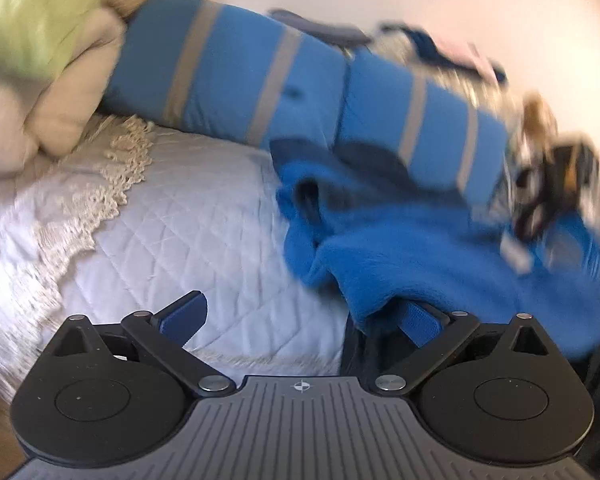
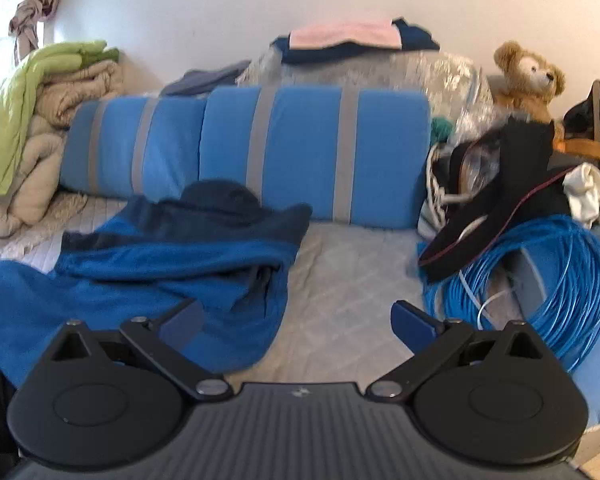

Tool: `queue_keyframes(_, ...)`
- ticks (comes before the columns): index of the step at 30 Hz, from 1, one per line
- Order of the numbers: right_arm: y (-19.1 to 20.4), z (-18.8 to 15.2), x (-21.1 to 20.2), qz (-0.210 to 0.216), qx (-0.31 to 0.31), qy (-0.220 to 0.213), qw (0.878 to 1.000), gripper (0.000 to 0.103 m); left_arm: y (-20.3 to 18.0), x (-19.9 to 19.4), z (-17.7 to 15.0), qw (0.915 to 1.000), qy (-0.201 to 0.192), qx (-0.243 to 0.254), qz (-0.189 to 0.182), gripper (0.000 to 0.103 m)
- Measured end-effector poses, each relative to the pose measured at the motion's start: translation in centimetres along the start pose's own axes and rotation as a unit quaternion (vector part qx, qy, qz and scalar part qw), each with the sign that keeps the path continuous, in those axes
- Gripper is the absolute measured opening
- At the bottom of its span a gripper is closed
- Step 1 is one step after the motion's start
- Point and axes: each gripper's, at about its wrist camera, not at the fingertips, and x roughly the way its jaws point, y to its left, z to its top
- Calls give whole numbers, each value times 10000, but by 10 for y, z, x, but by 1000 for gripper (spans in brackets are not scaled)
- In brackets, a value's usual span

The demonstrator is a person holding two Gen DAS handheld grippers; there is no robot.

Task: Fold clothes
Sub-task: 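Open both tools, release the jacket and raise them away, then grasp the blue fleece jacket edge with both tools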

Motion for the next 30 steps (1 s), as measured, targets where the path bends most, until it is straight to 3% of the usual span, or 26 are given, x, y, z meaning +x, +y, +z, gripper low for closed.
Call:
queue_keyframes(2,0,-7,2,4,-17,109,9999,103,3,1,4,9994,-175,-291,-100,103)
queue_keyframes(6,2,-28,1,66,-50,328,9994,103,-2,0,9,9977,-354,-416,-402,103)
queue_keyframes(10,7,-50,0,148,-126,544,9983,103,-14,3,12,9993,-358,-124,-13,103)
queue_keyframes(15,19,-74,-7,661,-335,687,9949,103,-13,7,14,9993,-329,-186,70,103)
queue_keyframes(21,40,-96,-2,606,-527,707,9943,103,-9,10,17,9990,-310,-284,125,103)
queue_keyframes(30,54,-92,4,9,7,-400,9992,103,-12,10,16,9985,-355,-322,251,103)
